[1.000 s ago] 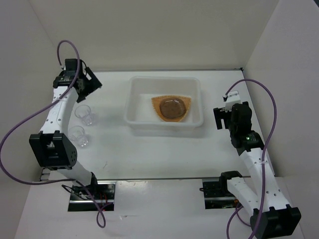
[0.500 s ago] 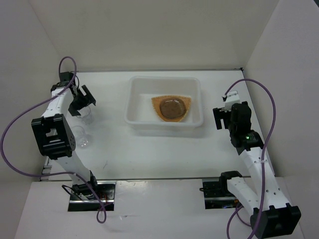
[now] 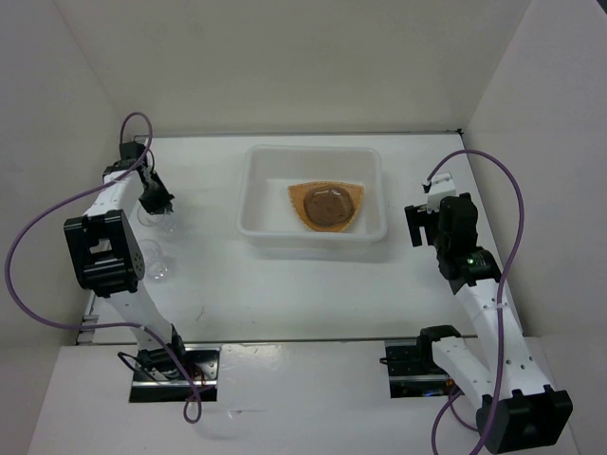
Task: Place the mixed dishes into the plastic bin
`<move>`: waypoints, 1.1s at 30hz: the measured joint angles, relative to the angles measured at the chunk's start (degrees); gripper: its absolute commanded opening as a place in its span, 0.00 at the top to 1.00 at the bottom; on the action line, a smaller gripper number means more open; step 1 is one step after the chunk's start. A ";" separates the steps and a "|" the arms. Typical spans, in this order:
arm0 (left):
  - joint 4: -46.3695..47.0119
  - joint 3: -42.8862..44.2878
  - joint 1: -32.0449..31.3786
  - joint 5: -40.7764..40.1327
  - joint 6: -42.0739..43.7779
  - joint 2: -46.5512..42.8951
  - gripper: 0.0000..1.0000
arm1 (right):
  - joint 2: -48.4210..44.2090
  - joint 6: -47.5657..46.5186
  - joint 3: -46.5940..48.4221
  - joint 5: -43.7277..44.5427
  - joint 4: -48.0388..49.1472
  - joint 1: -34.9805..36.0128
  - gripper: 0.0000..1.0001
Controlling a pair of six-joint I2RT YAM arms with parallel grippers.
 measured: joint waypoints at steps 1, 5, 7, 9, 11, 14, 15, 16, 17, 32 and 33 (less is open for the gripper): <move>1.01 0.11 0.22 1.11 -0.24 -0.76 1.00 | 0.00 -0.02 0.00 0.00 -0.02 0.00 0.02; -0.04 1.40 0.28 0.02 -1.88 -1.11 1.00 | 0.00 0.00 0.00 0.00 0.00 0.00 0.02; -1.36 2.69 -0.33 -0.94 -3.63 -2.38 1.00 | 0.00 0.00 0.00 0.00 0.00 0.00 0.02; -1.36 5.20 -1.51 -0.74 -5.11 -4.94 1.00 | 0.13 -0.02 0.00 -0.02 0.00 0.00 0.02; -1.16 11.69 -3.72 2.19 -6.25 -6.82 1.00 | 0.33 -0.02 0.00 -0.02 0.00 0.00 0.02; 3.78 22.40 -9.42 6.21 -7.13 -7.10 1.00 | 0.57 -0.02 0.00 -0.22 0.00 0.00 0.02; 4.22 25.90 -12.02 6.82 -6.82 -6.29 1.00 | 0.57 -0.02 0.00 -0.24 0.00 0.00 0.02; 4.07 29.22 -14.62 7.13 -6.58 -5.38 1.00 | 0.59 -0.02 0.00 -0.33 -0.02 0.00 0.02; 3.58 32.98 -17.79 6.91 -6.10 -3.78 1.00 | 0.59 -0.02 0.00 -0.42 0.00 0.00 0.02; -18.82 53.62 -41.46 -7.45 1.16 27.19 1.00 | 0.55 -0.02 0.00 -0.85 0.00 0.44 0.02; -19.19 53.62 -41.20 -8.09 1.18 27.47 1.00 | 0.55 -0.02 0.00 -0.85 0.00 0.44 0.02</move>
